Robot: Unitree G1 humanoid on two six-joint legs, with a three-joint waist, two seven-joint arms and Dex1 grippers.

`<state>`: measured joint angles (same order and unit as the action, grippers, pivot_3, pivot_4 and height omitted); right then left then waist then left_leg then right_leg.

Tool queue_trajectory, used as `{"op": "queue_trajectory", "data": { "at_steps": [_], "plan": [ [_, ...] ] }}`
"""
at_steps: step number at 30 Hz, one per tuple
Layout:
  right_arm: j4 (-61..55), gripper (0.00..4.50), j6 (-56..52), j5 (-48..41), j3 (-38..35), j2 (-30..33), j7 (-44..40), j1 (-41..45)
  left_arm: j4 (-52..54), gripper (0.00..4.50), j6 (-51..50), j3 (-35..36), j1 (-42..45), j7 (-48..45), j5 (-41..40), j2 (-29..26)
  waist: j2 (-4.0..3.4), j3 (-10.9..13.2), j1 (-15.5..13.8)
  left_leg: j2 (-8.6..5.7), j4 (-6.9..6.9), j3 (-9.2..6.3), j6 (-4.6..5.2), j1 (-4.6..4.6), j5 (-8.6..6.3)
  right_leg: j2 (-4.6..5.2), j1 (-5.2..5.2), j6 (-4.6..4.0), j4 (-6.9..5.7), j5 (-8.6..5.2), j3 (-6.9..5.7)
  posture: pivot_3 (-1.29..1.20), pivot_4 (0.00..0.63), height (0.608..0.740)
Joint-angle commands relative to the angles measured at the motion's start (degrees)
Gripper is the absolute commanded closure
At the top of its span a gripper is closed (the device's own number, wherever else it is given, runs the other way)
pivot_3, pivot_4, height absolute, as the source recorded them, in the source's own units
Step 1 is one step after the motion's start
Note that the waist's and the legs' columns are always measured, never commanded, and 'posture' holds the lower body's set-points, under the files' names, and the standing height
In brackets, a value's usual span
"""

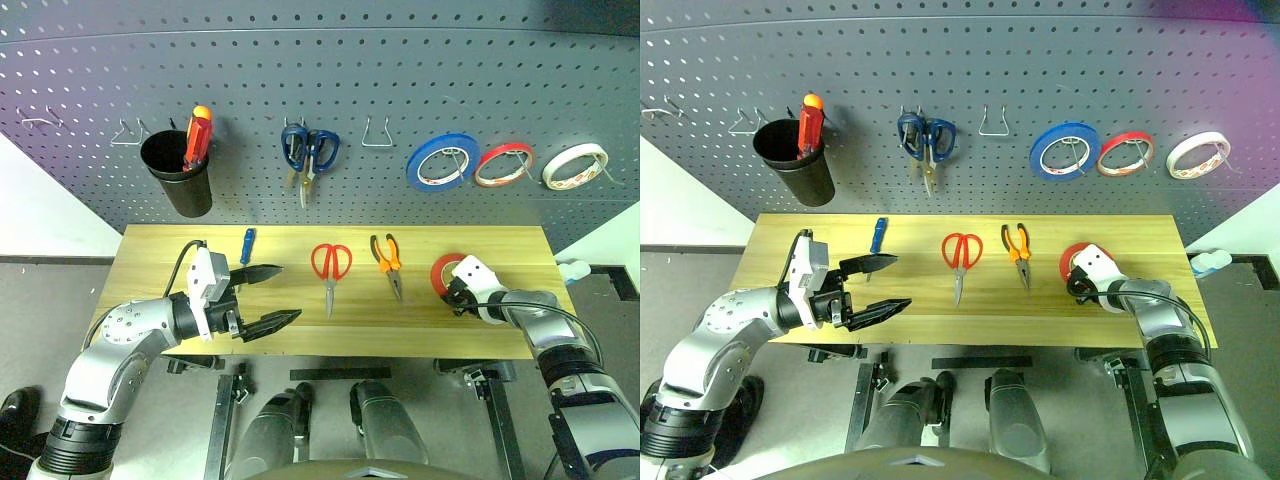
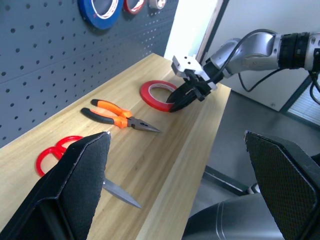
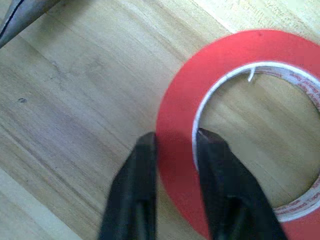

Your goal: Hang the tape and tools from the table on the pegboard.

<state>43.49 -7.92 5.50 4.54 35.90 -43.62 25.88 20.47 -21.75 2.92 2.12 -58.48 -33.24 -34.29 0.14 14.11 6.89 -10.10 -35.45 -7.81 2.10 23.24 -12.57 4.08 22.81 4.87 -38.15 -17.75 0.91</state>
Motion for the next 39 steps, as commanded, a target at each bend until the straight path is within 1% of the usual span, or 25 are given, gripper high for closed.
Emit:
{"op": "queue_trajectory", "data": {
  "at_steps": [1, 7, 12, 14, 16, 19, 21, 23, 26, 27, 28, 29, 31, 35, 39],
  "plan": [
    [1.4, 3.82, 0.1, 0.5, 0.5, -0.1, 0.2, 0.1, 2.3, 0.00, 0.9, 1.2, -0.3, -0.4, -1.3, -0.6, 0.00, 0.0, 0.0, 0.00, 0.00, 0.00, 0.00, 0.00, 0.00, 0.00, 0.00, 0.00, 0.00, 0.00, 0.00, -0.21, 0.252, 0.740],
    [2.8, 3.82, 1.9, -0.2, -0.2, -0.2, 0.2, 0.7, 1.3, 0.00, 1.5, 0.9, 0.1, -0.4, -0.8, -0.1, 0.00, 0.0, 0.0, 0.00, -0.10, 0.00, 0.00, 0.00, 0.00, -0.01, -0.03, 0.03, 0.00, 0.05, 0.00, -0.22, 0.239, 0.740],
    [-0.2, 3.82, -0.8, -8.8, -6.5, -0.5, -5.5, 0.1, 0.7, 0.00, 1.9, 1.2, 0.5, -0.2, -1.0, 0.4, -0.02, 0.0, 0.0, 0.00, -0.17, 0.00, 0.00, 0.03, 0.00, -0.02, -0.03, 0.06, -0.01, 0.10, 0.00, -0.23, 0.231, 0.740],
    [-1.9, 3.82, -3.5, -12.8, -9.3, -0.1, -8.3, -0.5, 0.6, 0.00, 1.8, 1.5, 0.7, -0.3, -1.6, 0.6, -0.03, 0.0, 0.0, 0.00, -0.15, 0.00, -0.01, 0.05, 0.00, -0.02, 0.00, 0.06, 0.00, 0.11, 0.00, -0.23, 0.226, 0.740],
    [-4.5, 3.82, -3.8, -16.0, -11.4, 0.4, -11.3, -2.2, 0.3, 0.00, 2.0, 1.7, 0.9, -0.4, -1.6, 0.5, -0.02, 0.0, 0.0, 0.00, -0.15, 0.00, -0.01, 0.09, 0.00, -0.02, 0.04, 0.06, 0.00, 0.11, 0.00, -0.24, 0.225, 0.740],
    [-7.2, 3.82, -2.9, -18.9, -14.0, 0.6, -13.0, -4.6, 0.4, 0.00, 1.7, 1.7, 1.4, -0.4, -1.9, 0.3, -0.03, 0.0, 0.0, 0.00, -0.15, 0.01, 0.00, 0.11, 0.00, -0.02, 0.06, 0.07, 0.01, 0.11, -0.01, -0.25, 0.221, 0.740],
    [-8.9, 3.82, -1.8, -20.6, -15.9, 0.4, -13.2, -6.5, 0.4, 0.00, 1.0, 1.9, 2.0, -0.2, -2.8, 0.4, -0.03, 0.0, 0.0, 0.00, -0.16, 0.01, -0.01, 0.11, 0.00, -0.02, 0.06, 0.07, 0.00, 0.11, -0.01, -0.25, 0.223, 0.740],
    [-10.0, 3.82, 0.6, -20.9, -17.8, 0.1, -11.1, -8.9, -0.1, 0.00, 0.8, 1.8, 2.5, -0.2, -2.8, 0.3, -0.05, 0.0, -0.1, 0.00, -0.17, 0.01, -0.01, 0.12, 0.00, -0.02, 0.06, 0.08, 0.00, 0.11, -0.01, -0.26, 0.218, 0.740],
    [-14.1, 3.82, -1.7, -24.1, -20.5, 0.0, -11.1, -13.2, -0.9, 0.00, 1.1, 1.6, 3.3, -0.5, -2.7, 0.2, -0.06, 0.0, 0.1, 0.00, -0.18, 0.01, 0.00, 0.12, -0.01, -0.02, 0.05, 0.09, 0.00, 0.12, -0.01, -0.28, 0.213, 0.740],
    [-15.3, 3.82, -1.9, -24.3, -20.7, 0.0, -10.7, -14.2, -1.2, 0.00, 1.4, 1.5, 3.6, -0.6, -2.5, 0.2, -0.07, 0.0, 0.1, 0.00, -0.18, 0.01, -0.01, 0.12, -0.01, -0.02, 0.05, 0.09, 0.00, 0.12, -0.01, -0.28, 0.212, 0.740],
    [-15.5, 3.82, 0.2, -25.7, -22.1, -1.0, -10.9, -14.9, -1.4, 0.00, 1.3, 1.5, 3.8, -0.7, -2.8, 0.2, -0.07, 0.0, 0.2, 0.00, -0.17, 0.02, 0.00, 0.12, -0.01, -0.02, 0.07, 0.09, 0.00, 0.12, -0.01, -0.28, 0.211, 0.740],
    [-16.2, 3.82, -0.5, -27.1, -23.2, -1.3, -11.1, -15.7, -1.8, 0.00, 1.1, 1.5, 4.3, -0.7, -3.0, 0.3, -0.07, 0.0, 0.4, 0.00, -0.17, 0.01, 0.00, 0.12, -0.01, -0.02, 0.07, 0.09, 0.00, 0.12, -0.01, -0.29, 0.210, 0.740],
    [-16.9, 3.82, -1.2, -30.1, -26.0, -1.8, -10.8, -16.6, -2.4, 0.00, 1.0, 1.4, 5.0, -0.8, -3.3, 0.5, -0.10, -0.1, 0.5, 0.00, -0.18, 0.03, 0.00, 0.12, 0.00, -0.02, 0.07, 0.09, -0.02, 0.12, 0.00, -0.30, 0.206, 0.740],
    [-17.4, 3.82, -1.5, -33.2, -29.5, -2.1, -9.3, -16.9, -3.5, 0.00, 1.1, 1.0, 6.3, -1.2, -3.2, 0.7, -0.19, -0.1, 0.5, 0.00, -0.27, 0.04, -0.01, 0.12, 0.00, -0.02, 0.05, 0.11, -0.04, 0.17, 0.00, -0.31, 0.202, 0.740],
    [-20.6, 3.82, -0.8, -35.3, -31.0, -3.1, -8.7, -17.8, -4.3, 0.00, 1.1, 0.8, 7.6, -1.4, -3.1, 0.9, -0.19, -0.1, 0.5, 0.00, -0.26, 0.04, 0.00, 0.12, 0.00, -0.03, 0.06, 0.12, -0.04, 0.17, 0.00, -0.32, 0.199, 0.740]
  ]
}}
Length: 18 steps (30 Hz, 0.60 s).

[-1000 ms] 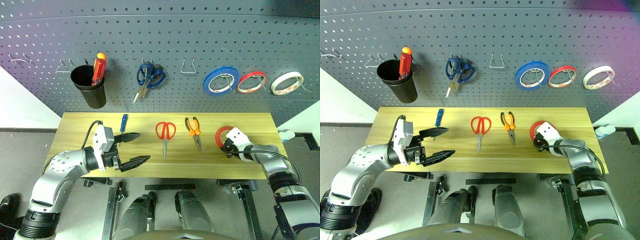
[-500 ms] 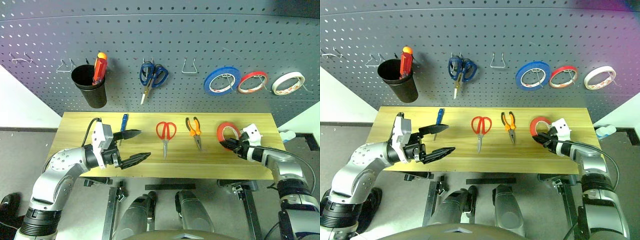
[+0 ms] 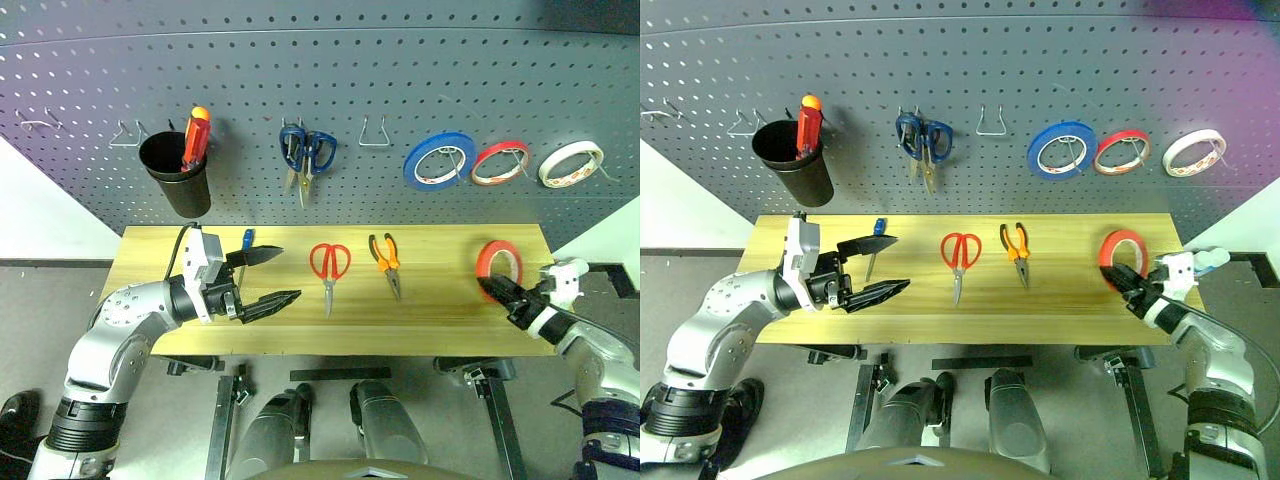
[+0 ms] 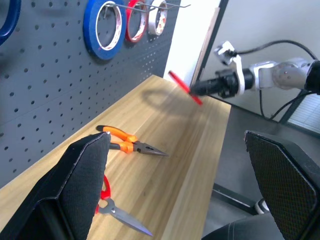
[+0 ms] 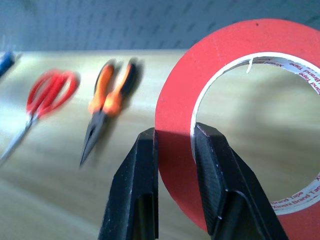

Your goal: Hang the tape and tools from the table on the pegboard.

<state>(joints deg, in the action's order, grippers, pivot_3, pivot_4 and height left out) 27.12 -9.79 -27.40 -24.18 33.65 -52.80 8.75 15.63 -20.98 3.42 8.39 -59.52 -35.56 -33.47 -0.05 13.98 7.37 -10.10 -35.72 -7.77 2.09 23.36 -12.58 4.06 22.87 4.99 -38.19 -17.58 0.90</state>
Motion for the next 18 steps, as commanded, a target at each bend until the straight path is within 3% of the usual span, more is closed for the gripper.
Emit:
{"op": "queue_trajectory", "data": {
  "at_steps": [1, 8, 18],
  "plan": [
    [-4.9, 3.82, 1.9, -2.6, -2.6, -1.1, 0.9, -0.8, 0.5, 0.00, 0.3, 0.3, 1.5, -0.4, -0.8, 0.2, -0.01, 0.0, 0.0, 0.01, 0.00, 0.00, 0.00, 0.00, 0.00, 0.00, 0.00, 0.00, 0.00, 0.00, 0.00, -0.32, 0.199, 0.740],
    [-13.2, 3.82, -0.4, -7.9, -4.4, -1.9, 1.2, -2.4, -0.8, 0.00, 0.8, 0.1, 2.6, -1.1, -0.4, 0.3, -0.14, -0.1, 0.2, 0.01, -0.01, 0.02, 0.00, 0.00, 0.01, -0.01, 0.01, 0.01, -0.01, 0.01, 0.00, -0.35, 0.190, 0.740],
    [-16.4, 3.82, -3.0, -12.9, -8.4, -0.4, 3.0, -1.4, -2.8, 0.00, 1.2, -0.2, 4.8, -2.2, -0.1, 0.7, -0.22, -0.2, 0.7, 0.01, -0.30, 0.03, 0.01, 0.02, 0.00, -0.02, -0.08, 0.09, -0.07, 0.09, 0.00, -0.36, 0.185, 0.740]
  ]
}}
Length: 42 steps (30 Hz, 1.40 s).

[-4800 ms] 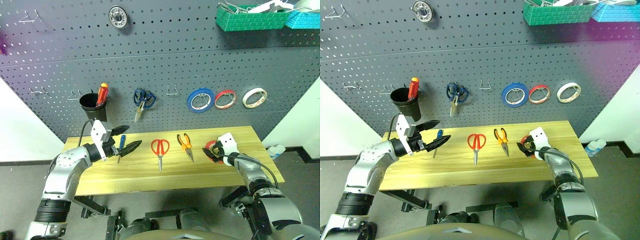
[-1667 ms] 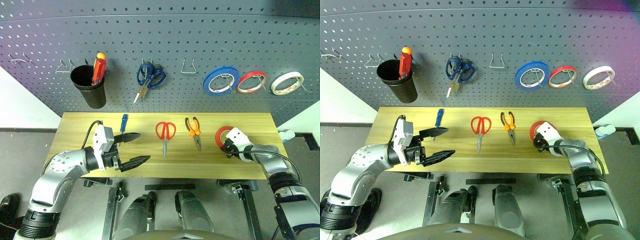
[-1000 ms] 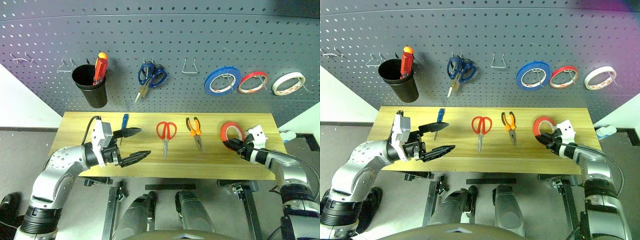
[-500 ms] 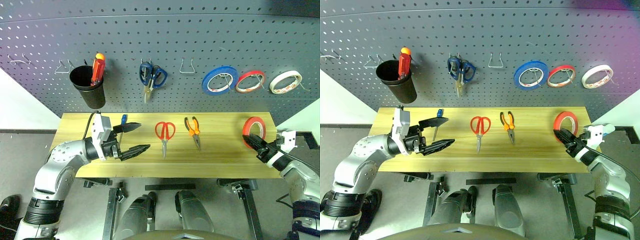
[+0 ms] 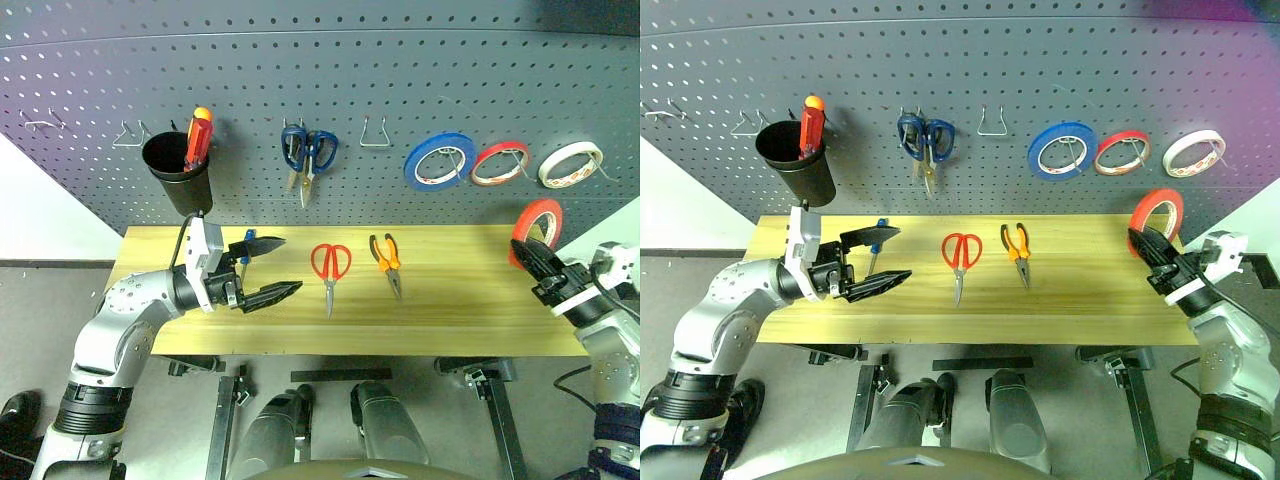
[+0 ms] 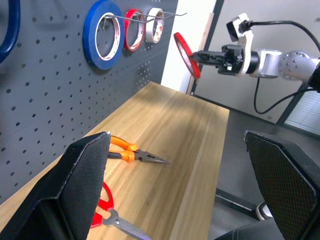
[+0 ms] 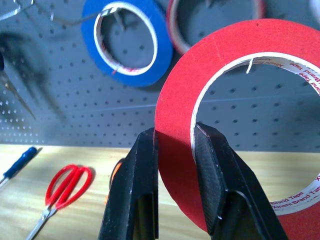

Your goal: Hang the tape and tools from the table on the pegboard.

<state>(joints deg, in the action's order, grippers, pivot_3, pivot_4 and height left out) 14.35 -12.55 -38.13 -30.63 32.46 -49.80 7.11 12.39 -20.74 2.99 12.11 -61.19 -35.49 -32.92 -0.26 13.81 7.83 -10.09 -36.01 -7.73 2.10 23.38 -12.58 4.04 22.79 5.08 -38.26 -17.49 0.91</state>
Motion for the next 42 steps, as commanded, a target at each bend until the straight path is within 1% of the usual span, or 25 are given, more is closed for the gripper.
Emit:
{"op": "queue_trajectory", "data": {
  "at_steps": [1, 7, 10, 13, 18, 22, 27, 32, 36, 39, 41, 42],
  "plan": [
    [-3.8, 3.82, -0.3, -2.1, -1.8, 0.7, 0.1, 0.2, 0.4, 0.00, 0.9, 0.3, 1.1, -0.6, -0.2, 0.1, -0.02, 0.0, 0.7, 0.00, 0.00, 0.00, 0.00, 0.00, 0.00, 0.00, 0.00, 0.00, -0.01, 0.00, 0.00, -0.36, 0.183, 0.740],
    [-6.1, 3.82, -1.8, -5.2, -2.7, 0.9, 1.6, 3.0, 0.3, 0.00, 1.0, 0.5, 1.3, -0.6, -0.1, 0.0, -0.16, -0.1, 1.9, 0.00, -0.02, 0.01, 0.01, 0.01, 0.01, 0.00, 0.00, 0.01, -0.04, 0.01, 0.00, -0.36, 0.182, 0.740],
    [-7.3, 3.82, -2.7, -5.8, -1.9, 1.2, 2.2, 4.6, 0.5, 0.00, 1.1, 0.4, 1.2, -0.5, 0.1, 0.1, -0.23, -0.2, 2.8, 0.00, -0.07, 0.02, 0.01, 0.01, 0.01, 0.00, 0.01, 0.01, -0.10, 0.01, 0.01, -0.35, 0.179, 0.740],
    [-8.0, 3.82, -3.9, -6.4, -0.8, 0.9, 2.5, 6.0, 0.6, 0.00, 1.3, 0.4, 1.1, -0.3, 0.2, 0.3, -0.23, -0.2, 2.8, 0.02, -0.07, 0.02, 0.01, 0.01, 0.01, -0.02, 0.05, 0.01, -0.17, 0.01, 0.00, -0.35, 0.178, 0.740],
    [-8.9, 3.82, -3.3, -4.3, 2.9, -0.4, 2.3, 7.2, 1.4, 0.00, 1.2, 0.6, 0.3, 0.1, 0.1, 0.3, -0.25, -0.2, 2.6, 0.02, -0.11, 0.02, 0.01, 0.01, 0.01, -0.02, 0.05, 0.01, -0.19, 0.01, 0.01, -0.33, 0.178, 0.740],
    [-7.3, 3.82, -2.0, -2.6, 5.6, -1.1, 2.0, 9.5, 2.4, 0.00, 1.1, 0.8, -0.5, 0.7, 0.1, 0.2, -0.27, -0.2, 2.6, 0.02, -0.11, 0.03, 0.01, 0.01, 0.02, -0.02, 0.06, 0.01, -0.20, 0.01, 0.01, -0.31, 0.178, 0.740],
    [-4.1, 3.82, -0.3, -0.5, 7.2, -1.1, 1.3, 12.4, 3.6, 0.00, 1.0, 1.1, -1.6, 1.4, -0.1, 0.1, -0.26, -0.2, 2.4, 0.02, -0.13, 0.03, 0.01, 0.02, 0.02, -0.02, 0.08, 0.01, -0.24, 0.01, 0.02, -0.29, 0.177, 0.740],
    [1.7, 3.82, 4.0, 4.2, 9.4, -1.7, 1.7, 15.8, 4.7, 0.00, 0.6, 1.4, -2.4, 2.2, -0.4, -0.1, -0.27, -0.3, 2.4, 0.01, -0.13, 0.04, 0.01, 0.02, 0.02, -0.02, 0.08, 0.01, -0.25, 0.01, 0.02, -0.27, 0.177, 0.740],
    [14.1, 3.82, 11.9, 11.8, 12.0, -1.9, 4.6, 21.9, 5.4, 0.00, 0.5, 1.4, -2.8, 2.9, -0.4, -0.1, -0.26, -0.3, 2.5, 0.01, -0.20, 0.12, 0.00, 0.01, 0.03, -0.03, 0.11, 0.00, -0.38, 0.02, 0.09, -0.25, 0.176, 0.740],
    [21.8, 3.82, 14.5, 12.8, 11.8, -2.4, 4.3, 26.1, 6.0, 0.00, 0.4, 1.7, -3.2, 3.4, -0.5, -0.2, -0.26, -0.3, 2.4, 0.01, -0.23, 0.14, -0.05, 0.00, 0.06, -0.04, 0.16, -0.02, -0.53, 0.03, 0.12, -0.24, 0.177, 0.740],
    [25.8, 3.09, 17.6, 14.5, 12.2, -2.5, 4.4, 28.2, 6.5, 0.00, 0.3, 1.8, -3.7, 3.6, -0.4, -0.4, -0.23, -0.3, 2.3, 0.01, -0.24, 0.14, -0.08, 0.00, 0.09, -0.04, 0.21, -0.02, -0.65, 0.03, 0.12, -0.24, 0.177, 0.740],
    [27.2, 2.80, 18.5, 14.9, 12.5, -2.8, 4.0, 28.8, 6.9, 0.00, 0.0, 2.0, -3.9, 3.8, -0.7, -0.5, -0.23, -0.3, 2.3, 0.01, -0.25, 0.14, -0.09, 0.00, 0.10, -0.04, 0.23, -0.03, -0.70, 0.03, 0.12, -0.23, 0.177, 0.740]
  ]
}}
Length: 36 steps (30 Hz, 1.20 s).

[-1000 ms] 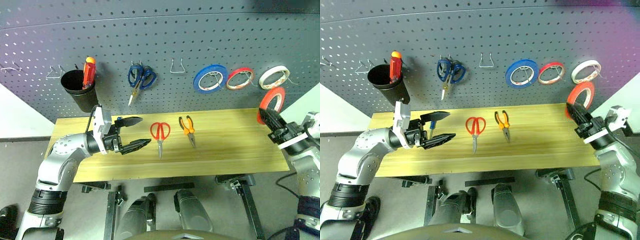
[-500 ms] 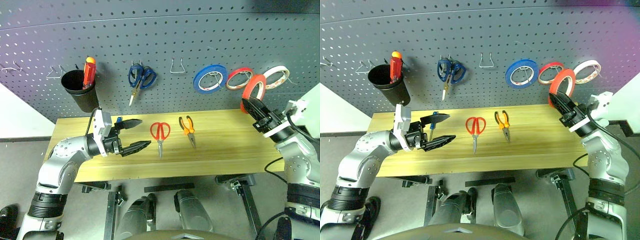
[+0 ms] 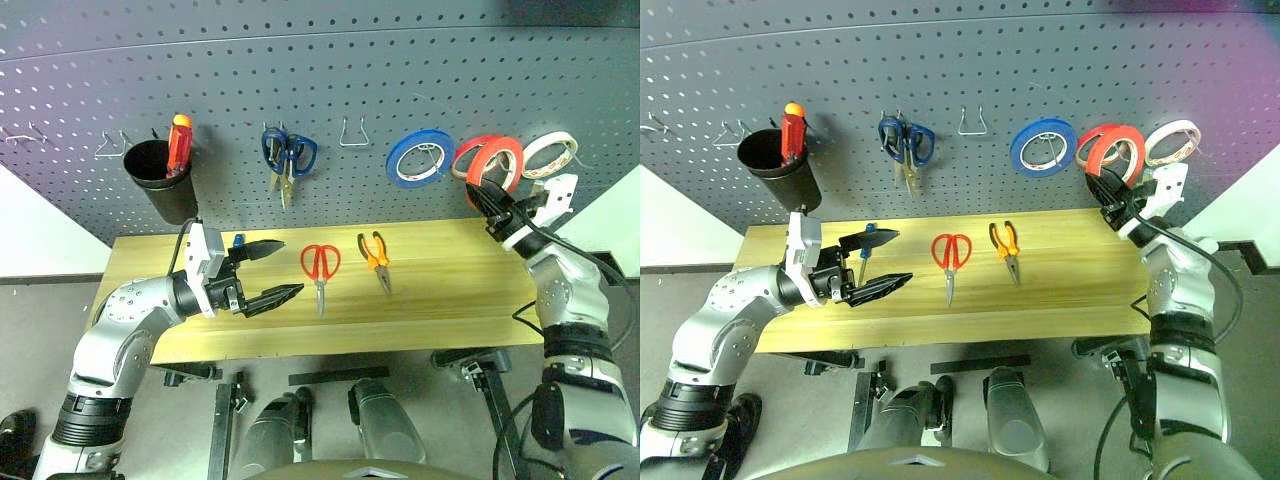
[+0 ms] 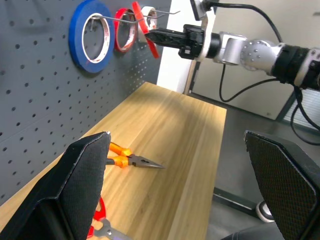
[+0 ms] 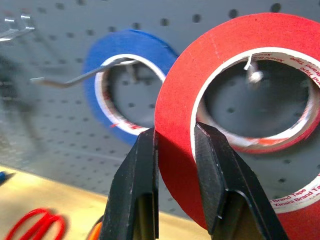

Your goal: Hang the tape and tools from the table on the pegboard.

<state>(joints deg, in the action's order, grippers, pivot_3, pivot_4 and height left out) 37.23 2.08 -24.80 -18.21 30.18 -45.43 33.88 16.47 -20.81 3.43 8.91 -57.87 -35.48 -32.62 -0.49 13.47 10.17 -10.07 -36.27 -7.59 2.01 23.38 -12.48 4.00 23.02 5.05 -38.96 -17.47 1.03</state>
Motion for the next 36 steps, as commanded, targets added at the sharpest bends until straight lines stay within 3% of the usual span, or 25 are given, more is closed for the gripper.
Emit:
{"op": "queue_trajectory", "data": {
  "at_steps": [1, 8, 9, 18, 21, 24, 29, 36],
  "plan": [
    [5.3, 2.49, 4.6, 2.1, 0.5, -0.8, -0.7, 2.4, 3.1, 0.00, 0.1, 1.7, -1.0, 0.7, -0.7, -0.9, 0.00, 0.0, -0.1, 0.00, 0.00, 0.00, -0.01, 0.00, 0.01, 0.00, 0.01, 0.00, -0.02, 0.00, 0.00, -0.22, 0.177, 0.740],
    [7.1, 0.17, 6.7, 3.6, 1.9, -2.2, -3.1, 2.4, 4.2, 0.00, -0.2, 2.4, -2.3, 1.7, -1.4, -1.2, 0.00, 0.0, 0.0, 0.00, -0.02, 0.08, -0.04, 0.00, 0.04, -0.03, 0.10, -0.01, -0.16, 0.01, 0.15, -0.21, 0.182, 0.740],
    [6.7, 0.01, 5.5, 3.5, 2.2, -2.2, -4.0, 1.9, 4.4, 0.00, -0.1, 2.4, -2.5, 1.8, -1.2, -1.2, 0.00, 0.0, -0.1, 0.00, -0.03, 0.08, -0.04, 0.00, 0.04, -0.03, 0.10, -0.01, -0.17, 0.01, 0.15, -0.21, 0.182, 0.740],
    [-3.9, 0.01, -2.4, 2.5, 4.9, -3.6, -7.4, -6.9, 4.4, 0.00, 0.3, 3.4, -4.1, 2.3, -1.4, -1.3, 0.00, 0.0, -0.6, 0.01, 0.00, 0.09, -0.04, 0.01, 0.04, -0.06, 0.15, -0.02, -0.17, 0.01, 0.21, -0.21, 0.191, 0.740],
    [-8.9, 0.01, -7.9, 3.2, 5.9, -5.9, -1.2, -7.9, 3.4, 0.00, 1.0, 4.6, -4.6, 2.6, -0.8, -1.4, 0.00, 0.0, -0.8, 0.02, -0.03, 0.13, -0.05, 0.00, 0.04, -0.07, 0.17, -0.08, -0.21, 0.05, 0.25, -0.21, 0.198, 0.740],
    [-10.1, 0.01, -12.1, 12.1, 11.1, -6.9, 9.5, -6.9, 3.2, 0.00, 1.4, 5.5, -5.0, 3.2, -0.6, -1.3, 0.02, 0.0, -1.2, 0.21, -0.04, 0.16, -0.12, 0.00, 0.08, -0.22, 0.21, -0.23, -0.21, 0.14, 0.29, -0.21, 0.198, 0.740],
    [-10.2, 0.01, -21.4, 17.7, 14.4, -10.9, 22.0, -3.0, 3.8, 0.00, 1.7, 7.4, -6.8, 4.2, -0.4, -1.5, 0.03, 0.0, -2.0, 0.45, 0.11, 0.20, -0.31, 0.01, 0.19, -0.44, 0.36, -0.44, -0.21, 0.25, 0.30, -0.18, 0.220, 0.740],
    [-10.4, 0.01, -27.0, 21.9, 19.1, -15.7, 27.4, 1.3, 6.6, 0.00, 1.1, 10.2, -9.1, 6.2, -1.0, -2.3, 0.09, 0.0, -3.6, 0.53, 0.15, 0.28, -0.33, 0.01, 0.20, -0.50, 0.41, -0.51, -0.20, 0.28, 0.35, -0.11, 0.245, 0.740]
  ]
}}
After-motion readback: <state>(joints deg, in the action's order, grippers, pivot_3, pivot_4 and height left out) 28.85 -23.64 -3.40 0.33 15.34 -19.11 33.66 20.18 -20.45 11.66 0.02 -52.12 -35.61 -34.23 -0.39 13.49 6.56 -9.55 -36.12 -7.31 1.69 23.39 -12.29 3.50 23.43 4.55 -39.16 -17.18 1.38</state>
